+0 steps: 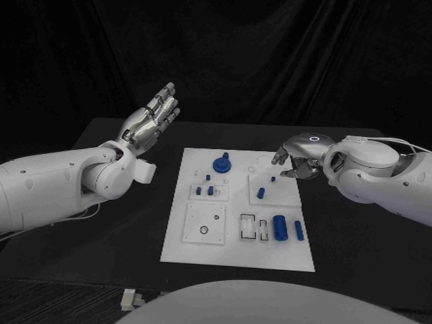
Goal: Assemble the parts on the task board
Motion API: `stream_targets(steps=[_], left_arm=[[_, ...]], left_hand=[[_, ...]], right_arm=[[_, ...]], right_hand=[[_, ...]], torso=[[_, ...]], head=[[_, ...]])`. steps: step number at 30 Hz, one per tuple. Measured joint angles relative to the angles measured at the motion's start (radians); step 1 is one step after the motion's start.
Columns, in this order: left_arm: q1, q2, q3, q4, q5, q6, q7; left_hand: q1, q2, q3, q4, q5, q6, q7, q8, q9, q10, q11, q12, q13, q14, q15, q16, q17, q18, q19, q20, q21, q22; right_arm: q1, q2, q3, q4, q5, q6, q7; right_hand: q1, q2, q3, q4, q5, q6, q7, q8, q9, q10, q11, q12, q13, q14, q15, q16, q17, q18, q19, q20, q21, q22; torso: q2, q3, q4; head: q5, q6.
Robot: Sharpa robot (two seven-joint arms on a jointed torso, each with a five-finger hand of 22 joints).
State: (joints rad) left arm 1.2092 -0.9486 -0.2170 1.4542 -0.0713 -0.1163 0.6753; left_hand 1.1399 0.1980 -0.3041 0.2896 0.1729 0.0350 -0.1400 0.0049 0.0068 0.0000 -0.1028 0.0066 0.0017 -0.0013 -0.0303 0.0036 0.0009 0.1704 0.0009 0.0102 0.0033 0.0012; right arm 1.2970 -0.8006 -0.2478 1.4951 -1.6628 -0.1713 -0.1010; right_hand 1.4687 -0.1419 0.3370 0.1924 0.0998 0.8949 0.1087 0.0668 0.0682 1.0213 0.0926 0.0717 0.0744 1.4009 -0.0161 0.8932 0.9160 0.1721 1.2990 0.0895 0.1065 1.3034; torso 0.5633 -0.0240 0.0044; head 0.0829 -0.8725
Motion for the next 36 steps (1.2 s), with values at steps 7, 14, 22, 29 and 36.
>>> stream_targets(steps=[7,14,22,29,36], left_arm=[[-0.001,0.003,0.000,-0.006,0.000,0.002,0.000],[-0.002,0.008,0.000,-0.012,0.001,0.011,0.001],[-0.003,0.011,0.000,-0.014,0.001,0.028,0.001],[-0.005,0.013,0.000,-0.019,0.001,0.041,0.001],[-0.005,0.015,0.000,-0.024,0.001,0.053,0.001]], left_hand=[[0.010,0.010,0.005,0.000,0.037,0.010,0.010,0.000,0.003,0.000,0.025,0.000,-0.001,0.000,0.000,0.000,0.000,0.000,0.000,0.000,0.000,0.000],[0.037,0.010,0.011,0.000,0.092,0.013,0.013,0.000,0.003,-0.002,0.044,0.000,-0.001,0.000,0.000,0.000,0.000,0.000,-0.004,0.004,0.000,0.000],[0.052,0.013,0.017,0.000,0.119,0.015,0.015,0.000,0.004,-0.002,0.052,0.000,-0.001,0.000,0.000,0.000,0.000,0.000,-0.001,0.006,0.000,0.000],[0.082,0.013,0.025,-0.003,0.157,0.026,0.026,0.000,0.004,0.000,0.068,0.000,0.000,0.000,0.000,0.000,0.000,-0.017,-0.001,0.017,0.000,0.000],[0.104,0.012,0.030,-0.003,0.184,0.029,0.029,0.004,0.005,0.001,0.076,0.000,0.000,0.000,0.000,0.000,0.001,-0.017,0.000,0.026,0.000,0.000]], right_arm=[[-0.023,0.044,0.000,-0.049,0.000,0.015,0.001],[-0.044,0.078,0.001,-0.108,0.001,0.021,0.002],[-0.064,0.101,0.002,-0.146,0.001,0.023,0.003],[-0.077,0.110,0.003,-0.161,0.001,0.019,0.009],[-0.087,0.118,0.004,-0.170,0.001,0.014,0.018]], right_hand=[[0.000,0.000,-0.003,-0.011,0.007,0.000,-0.011,0.000,-0.001,-0.009,0.002,-0.002,-0.007,0.000,0.000,0.000,0.004,0.000,0.000,0.000,0.000,0.005],[0.000,0.000,-0.003,-0.016,0.011,0.008,-0.019,0.000,-0.001,-0.012,0.006,-0.002,-0.008,-0.004,0.004,-0.006,-0.007,0.000,0.000,0.000,-0.004,0.005],[-0.006,0.006,-0.028,-0.035,0.054,0.024,-0.038,0.007,0.004,-0.035,0.011,-0.002,-0.009,-0.016,0.010,-0.010,-0.009,0.000,0.000,0.000,-0.015,0.005],[-0.006,0.006,-0.032,-0.039,0.054,0.043,-0.028,0.012,0.008,-0.035,0.011,-0.002,-0.009,-0.016,0.010,-0.010,-0.007,0.000,0.000,0.000,-0.019,0.005],[-0.009,0.015,-0.036,-0.043,0.058,0.069,-0.018,0.018,0.012,-0.030,0.005,0.007,-0.006,-0.016,0.010,-0.010,-0.005,0.000,0.000,0.000,-0.019,0.004]], torso=[[-0.001,-0.0008,0.0003],[-0.003,-0.0013,0.0008],[-0.003,-0.0023,0.0002],[-0.004,-0.0027,-0.0003],[-0.005,-0.0034,0.0001]], head=[[-0.002,0.000],[0.006,0.000],[0.009,0.000],[0.021,0.000],[0.024,0.000]])
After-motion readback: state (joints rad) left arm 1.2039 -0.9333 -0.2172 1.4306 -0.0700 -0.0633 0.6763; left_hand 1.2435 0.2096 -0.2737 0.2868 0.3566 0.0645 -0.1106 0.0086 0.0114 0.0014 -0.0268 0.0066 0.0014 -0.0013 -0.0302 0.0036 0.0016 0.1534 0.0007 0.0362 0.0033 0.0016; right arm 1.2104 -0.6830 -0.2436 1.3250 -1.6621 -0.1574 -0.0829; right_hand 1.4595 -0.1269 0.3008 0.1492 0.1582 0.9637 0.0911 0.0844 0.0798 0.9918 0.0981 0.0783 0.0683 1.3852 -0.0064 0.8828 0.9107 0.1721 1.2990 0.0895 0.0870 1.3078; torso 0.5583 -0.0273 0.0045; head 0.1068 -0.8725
